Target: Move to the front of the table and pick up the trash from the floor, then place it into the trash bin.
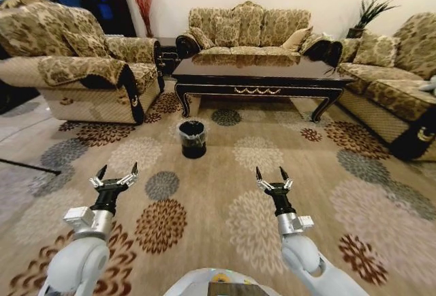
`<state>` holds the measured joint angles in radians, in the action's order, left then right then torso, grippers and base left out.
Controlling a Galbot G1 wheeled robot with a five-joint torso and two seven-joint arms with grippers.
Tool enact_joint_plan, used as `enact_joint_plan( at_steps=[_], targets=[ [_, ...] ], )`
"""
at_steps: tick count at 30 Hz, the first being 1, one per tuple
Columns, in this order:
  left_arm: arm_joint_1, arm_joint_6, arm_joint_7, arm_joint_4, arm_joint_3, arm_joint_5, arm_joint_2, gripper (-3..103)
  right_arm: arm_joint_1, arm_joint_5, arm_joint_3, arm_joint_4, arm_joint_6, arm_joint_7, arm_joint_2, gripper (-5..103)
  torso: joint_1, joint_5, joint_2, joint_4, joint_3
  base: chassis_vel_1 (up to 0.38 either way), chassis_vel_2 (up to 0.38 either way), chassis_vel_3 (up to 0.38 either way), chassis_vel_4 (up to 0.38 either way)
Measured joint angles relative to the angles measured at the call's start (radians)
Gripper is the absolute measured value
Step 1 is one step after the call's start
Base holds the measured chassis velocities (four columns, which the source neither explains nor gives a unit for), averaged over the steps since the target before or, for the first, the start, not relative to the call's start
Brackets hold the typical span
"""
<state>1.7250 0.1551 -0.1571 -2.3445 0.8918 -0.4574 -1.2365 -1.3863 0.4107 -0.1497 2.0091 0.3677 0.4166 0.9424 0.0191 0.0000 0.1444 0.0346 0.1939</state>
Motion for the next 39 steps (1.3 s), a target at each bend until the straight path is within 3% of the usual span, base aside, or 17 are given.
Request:
enact_joint_plan(
  at_steps=[15,18,21,22,39],
  targets=[
    [0.007,-0.005,0.0,-0.002,-0.022,0.032,-0.026,100,-0.01,-0.01,-0.009,-0.001,0.01,-0.002,0.003,100,0.0,-0.0003,0.0,0.0001,0.0,0.352,-0.352,-0.358,0.361],
    [0.008,-0.009,0.001,-0.003,-0.026,0.039,-0.031,100,-0.011,-0.015,-0.012,-0.005,0.029,-0.016,0.003,100,0.0,0.001,0.0,-0.0002,0.0,0.36,-0.353,-0.361,0.351],
    [0.009,-0.01,0.001,-0.003,-0.029,0.045,-0.035,100,-0.01,-0.026,-0.016,-0.005,0.04,-0.025,0.005,100,0.0,-0.002,0.0,0.0002,0.0,0.346,-0.372,-0.321,0.359],
    [0.009,-0.01,0.0,-0.003,-0.03,0.046,-0.036,100,-0.01,-0.028,-0.016,-0.005,0.044,-0.028,0.007,100,0.0,0.0005,0.0,0.0001,0.0,0.255,-0.259,-0.316,0.227],
    [-0.002,-0.013,0.004,0.006,-0.04,0.052,-0.027,100,-0.02,-0.016,-0.02,-0.01,0.048,-0.049,0.023,100,0.0,0.0001,0.0,0.0,0.0,0.015,-0.025,-0.008,0.027]
  ],
)
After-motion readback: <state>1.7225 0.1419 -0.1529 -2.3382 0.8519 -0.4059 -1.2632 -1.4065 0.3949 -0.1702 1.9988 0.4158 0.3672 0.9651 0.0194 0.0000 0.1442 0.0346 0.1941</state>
